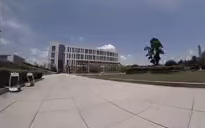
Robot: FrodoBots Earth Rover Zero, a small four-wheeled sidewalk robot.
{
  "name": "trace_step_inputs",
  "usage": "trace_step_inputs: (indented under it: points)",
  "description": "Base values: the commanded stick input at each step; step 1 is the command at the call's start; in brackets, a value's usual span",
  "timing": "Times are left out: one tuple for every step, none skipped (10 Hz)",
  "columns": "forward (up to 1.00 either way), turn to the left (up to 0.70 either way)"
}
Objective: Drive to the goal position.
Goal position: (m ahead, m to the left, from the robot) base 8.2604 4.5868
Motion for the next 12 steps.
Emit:
trace_step_inputs:
  points:
    - [0.5, 0.0]
    - [0.5, 0.0]
    - [0.5, 0.0]
    - [0.5, 0.0]
    - [0.5, 0.0]
    - [0.5, 0.0]
    - [0.5, 0.02]
    - [0.5, 0.41]
    - [0.5, 0.5]
    - [0.5, 0.5]
    - [0.5, 0.5]
    - [0.5, 0.5]
